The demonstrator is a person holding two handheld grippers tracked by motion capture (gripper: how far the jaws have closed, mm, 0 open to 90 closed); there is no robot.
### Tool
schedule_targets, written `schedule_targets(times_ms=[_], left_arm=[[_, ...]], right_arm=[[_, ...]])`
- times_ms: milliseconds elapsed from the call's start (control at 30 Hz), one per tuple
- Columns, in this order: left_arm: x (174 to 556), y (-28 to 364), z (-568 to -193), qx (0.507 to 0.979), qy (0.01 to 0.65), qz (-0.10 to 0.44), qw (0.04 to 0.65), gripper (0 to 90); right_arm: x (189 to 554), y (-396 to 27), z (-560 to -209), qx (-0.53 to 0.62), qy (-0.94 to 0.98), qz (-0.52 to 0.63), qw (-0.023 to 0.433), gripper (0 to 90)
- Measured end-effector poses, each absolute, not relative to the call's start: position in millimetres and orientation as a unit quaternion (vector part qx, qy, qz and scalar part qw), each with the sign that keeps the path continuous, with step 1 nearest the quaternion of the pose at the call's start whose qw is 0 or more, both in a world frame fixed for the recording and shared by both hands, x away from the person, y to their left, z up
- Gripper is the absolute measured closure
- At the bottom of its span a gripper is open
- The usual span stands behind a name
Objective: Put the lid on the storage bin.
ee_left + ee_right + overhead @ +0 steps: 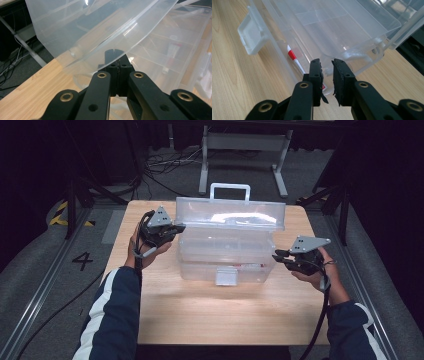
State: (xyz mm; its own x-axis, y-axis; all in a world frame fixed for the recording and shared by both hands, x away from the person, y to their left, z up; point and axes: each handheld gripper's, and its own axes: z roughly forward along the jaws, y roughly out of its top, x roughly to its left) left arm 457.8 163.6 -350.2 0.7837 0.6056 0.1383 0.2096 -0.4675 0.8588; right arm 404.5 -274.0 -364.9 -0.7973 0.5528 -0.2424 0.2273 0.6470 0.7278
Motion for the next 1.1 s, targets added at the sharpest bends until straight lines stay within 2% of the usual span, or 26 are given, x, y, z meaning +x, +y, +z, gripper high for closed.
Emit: schedule_targets(times_ms=[667,1100], left_arm=[[448,164,-366,0.837,0.238,0.208,0.448,90.0],[440,165,-373,0.851,0.227,0.156,0.447,90.0]], right_arm=[[402,-276,-373,0.235,0.878,0.351,0.225,75.1],[401,-277,-373,0.236,0.878,0.352,0.220,75.0]])
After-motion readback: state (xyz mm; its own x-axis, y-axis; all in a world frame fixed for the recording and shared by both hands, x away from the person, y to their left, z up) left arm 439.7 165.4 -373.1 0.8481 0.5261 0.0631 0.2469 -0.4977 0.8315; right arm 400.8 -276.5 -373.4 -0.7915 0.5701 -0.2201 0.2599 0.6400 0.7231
